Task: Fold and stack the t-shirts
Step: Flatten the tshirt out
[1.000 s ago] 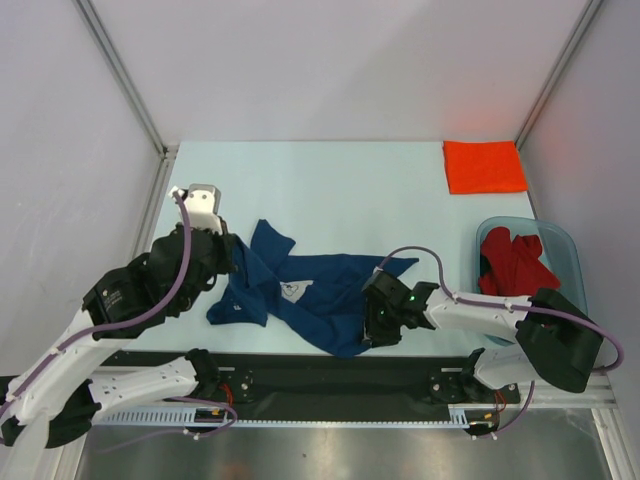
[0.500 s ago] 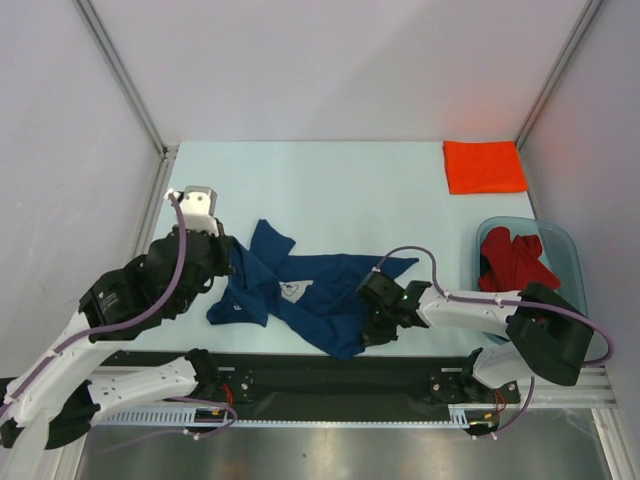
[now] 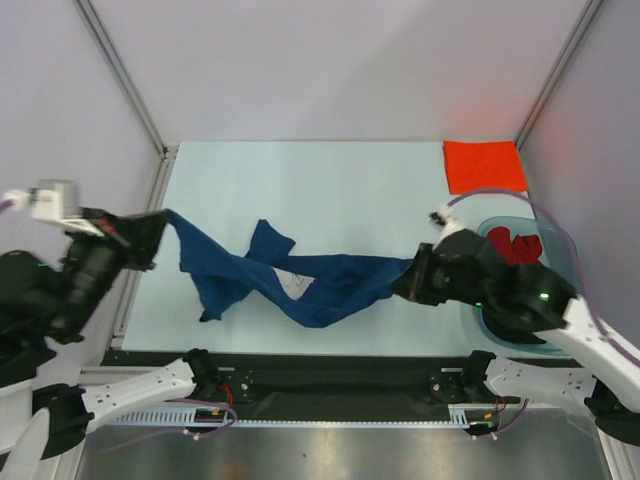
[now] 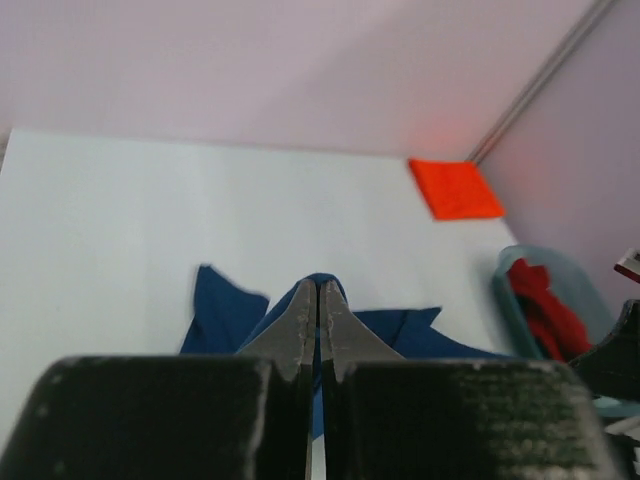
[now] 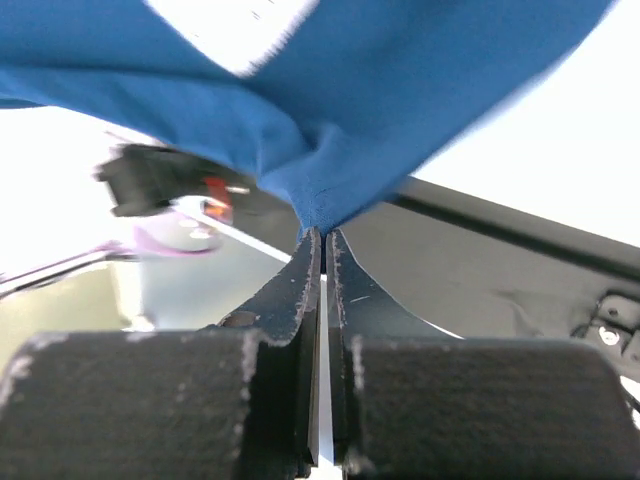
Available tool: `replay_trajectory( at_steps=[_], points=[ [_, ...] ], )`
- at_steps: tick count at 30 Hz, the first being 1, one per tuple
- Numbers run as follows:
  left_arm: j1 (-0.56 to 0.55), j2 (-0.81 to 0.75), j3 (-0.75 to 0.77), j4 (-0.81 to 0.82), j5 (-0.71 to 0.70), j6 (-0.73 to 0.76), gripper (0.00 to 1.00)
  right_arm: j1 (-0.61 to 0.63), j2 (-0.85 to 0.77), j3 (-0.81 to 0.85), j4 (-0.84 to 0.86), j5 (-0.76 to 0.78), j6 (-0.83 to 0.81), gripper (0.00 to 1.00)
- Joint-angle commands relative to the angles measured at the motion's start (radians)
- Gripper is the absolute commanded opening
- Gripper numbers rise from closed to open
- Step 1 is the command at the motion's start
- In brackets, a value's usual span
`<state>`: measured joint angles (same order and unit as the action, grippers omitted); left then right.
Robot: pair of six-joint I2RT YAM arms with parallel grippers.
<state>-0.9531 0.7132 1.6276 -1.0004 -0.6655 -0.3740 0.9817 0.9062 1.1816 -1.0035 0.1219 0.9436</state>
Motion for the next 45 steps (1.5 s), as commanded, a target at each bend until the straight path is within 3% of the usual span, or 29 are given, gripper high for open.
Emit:
replay_trajectory(
  at_steps=[1,3,5,8,15,19,24,26,28,29,30,32,33,34,35,38,41,45],
  points=[
    [0.004,0.046,0.200,0.135,0.125,0.187,0.00,0.002,-0.036,0.171,-0.136,0.071,-0.068,0.00],
    [0.004,0.119,0.323,0.119,0.228,0.277,0.00,0.002,-0.032,0.312,-0.161,0.064,-0.100,0.00],
    [0.004,0.179,0.544,0.082,0.308,0.341,0.00,0.002,-0.029,0.395,-0.168,0.045,-0.127,0.00],
    [0.004,0.238,0.759,0.040,0.354,0.372,0.00,0.002,0.005,0.582,-0.228,0.024,-0.161,0.00],
    [0.020,0.091,0.651,0.342,0.567,0.397,0.00,-0.006,0.097,0.969,-0.323,-0.062,-0.230,0.00],
    [0.046,0.109,0.657,0.393,0.656,0.411,0.00,-0.052,0.151,1.090,-0.330,-0.113,-0.298,0.00],
    [0.051,0.164,0.565,0.430,0.578,0.504,0.00,-0.051,0.207,1.081,-0.221,-0.012,-0.407,0.00],
    [0.051,0.192,0.497,0.469,0.474,0.559,0.00,-0.052,0.236,1.049,-0.137,0.080,-0.479,0.00],
    [0.051,0.218,0.346,0.532,0.379,0.630,0.00,-0.058,0.310,1.040,-0.066,0.198,-0.549,0.00],
    [0.051,0.218,0.271,0.654,0.288,0.665,0.00,-0.098,0.335,0.989,-0.031,0.228,-0.619,0.00],
    [0.051,0.215,0.095,0.731,0.247,0.703,0.00,-0.151,0.353,0.943,0.014,0.229,-0.650,0.00],
    [0.080,0.224,-0.068,0.968,0.151,0.800,0.00,-0.301,0.366,0.801,0.200,0.074,-0.639,0.00],
    [0.114,0.241,-0.195,1.037,0.146,0.805,0.00,-0.453,0.356,0.617,0.283,0.005,-0.619,0.00],
    [0.166,0.277,-0.239,1.071,0.180,0.737,0.00,-0.501,0.347,0.539,0.433,-0.096,-0.594,0.00],
    [0.276,0.307,-0.265,1.076,0.226,0.686,0.00,-0.526,0.349,0.479,0.491,-0.094,-0.582,0.00],
    [0.432,0.397,-0.345,1.161,0.266,0.546,0.00,-0.557,0.422,0.392,0.574,-0.090,-0.620,0.00],
    [0.526,0.480,-0.335,1.194,0.273,0.511,0.00,-0.561,0.491,0.440,0.575,-0.035,-0.719,0.00],
    [0.565,0.546,-0.250,1.284,0.311,0.552,0.00,-0.564,0.520,0.446,0.693,0.102,-0.822,0.00]
  ],
)
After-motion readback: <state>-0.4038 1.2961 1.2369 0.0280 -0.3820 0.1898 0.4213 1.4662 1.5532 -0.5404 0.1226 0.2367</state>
